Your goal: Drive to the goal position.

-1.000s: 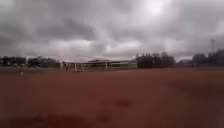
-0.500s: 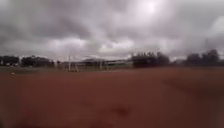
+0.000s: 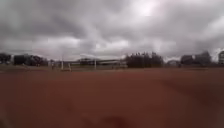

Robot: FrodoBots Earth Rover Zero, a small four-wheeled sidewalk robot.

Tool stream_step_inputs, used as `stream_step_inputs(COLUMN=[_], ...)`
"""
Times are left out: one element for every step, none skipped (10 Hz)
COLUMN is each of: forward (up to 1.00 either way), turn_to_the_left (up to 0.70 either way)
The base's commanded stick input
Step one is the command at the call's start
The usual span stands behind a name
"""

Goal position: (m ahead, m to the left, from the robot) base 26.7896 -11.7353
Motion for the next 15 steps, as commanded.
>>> stream_step_inputs(forward=[0.70, 0.70, 0.70, 0.70, 0.70, 0.70, 0.70, 0.70, 0.70, 0.70, 0.70, 0.70, 0.70, 0.70, 0.70], turn_to_the_left=[0.00, 0.00, 0.00, 0.00, 0.00, 0.00, 0.00, 0.00, 0.00, 0.00, 0.00, 0.00, 0.00, 0.00, 0.00])
